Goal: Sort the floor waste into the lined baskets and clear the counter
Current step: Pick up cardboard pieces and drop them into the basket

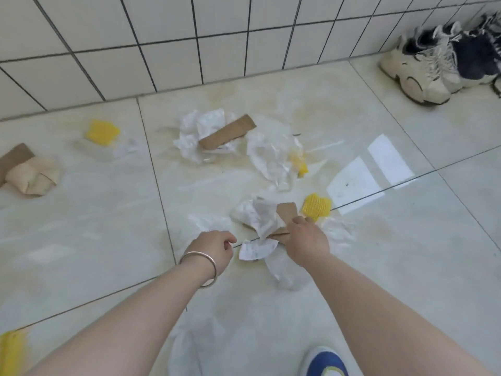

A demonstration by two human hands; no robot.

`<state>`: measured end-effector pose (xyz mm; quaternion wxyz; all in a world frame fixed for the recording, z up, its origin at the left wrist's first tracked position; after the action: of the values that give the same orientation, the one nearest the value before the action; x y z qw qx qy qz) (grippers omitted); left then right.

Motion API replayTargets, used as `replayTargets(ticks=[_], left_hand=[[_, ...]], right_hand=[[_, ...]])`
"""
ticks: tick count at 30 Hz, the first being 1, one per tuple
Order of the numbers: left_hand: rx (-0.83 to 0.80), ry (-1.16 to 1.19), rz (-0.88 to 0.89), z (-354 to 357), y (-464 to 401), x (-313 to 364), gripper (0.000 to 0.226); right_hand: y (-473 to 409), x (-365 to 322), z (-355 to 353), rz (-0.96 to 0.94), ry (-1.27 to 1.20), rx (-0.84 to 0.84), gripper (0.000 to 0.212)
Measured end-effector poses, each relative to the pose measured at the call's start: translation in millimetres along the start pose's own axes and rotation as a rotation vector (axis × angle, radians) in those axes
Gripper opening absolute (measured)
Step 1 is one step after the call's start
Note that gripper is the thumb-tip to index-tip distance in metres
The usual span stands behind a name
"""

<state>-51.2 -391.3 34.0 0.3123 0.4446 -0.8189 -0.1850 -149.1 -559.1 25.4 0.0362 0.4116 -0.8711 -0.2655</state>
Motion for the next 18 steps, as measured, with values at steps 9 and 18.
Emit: replayTargets(ticks=[9,18], left_hand=[[-0.046,-0.161,0.123,67.1,-45.7,25.0,0.04],[-0.048,-0.086,-0.088,78.9,-60.8,21.9,0.037]], right_hand=[[-42.5,1.9,42.3,-0.078,0.133,-0.04,0.071],[-50.9,1.2,34.9,-0.146,0.106,0.095,0.046]])
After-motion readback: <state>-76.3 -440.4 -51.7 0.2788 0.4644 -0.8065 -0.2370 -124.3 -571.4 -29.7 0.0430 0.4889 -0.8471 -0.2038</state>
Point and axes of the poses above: each hand's wrist, its own y-axis away from the middle knuckle, its own z-axis out of the palm, x = y × z, the point moved 6 cm from there along -y, towards the middle knuckle, and after that the axes turned 9 degrees about -y, right-handed, at the moved point
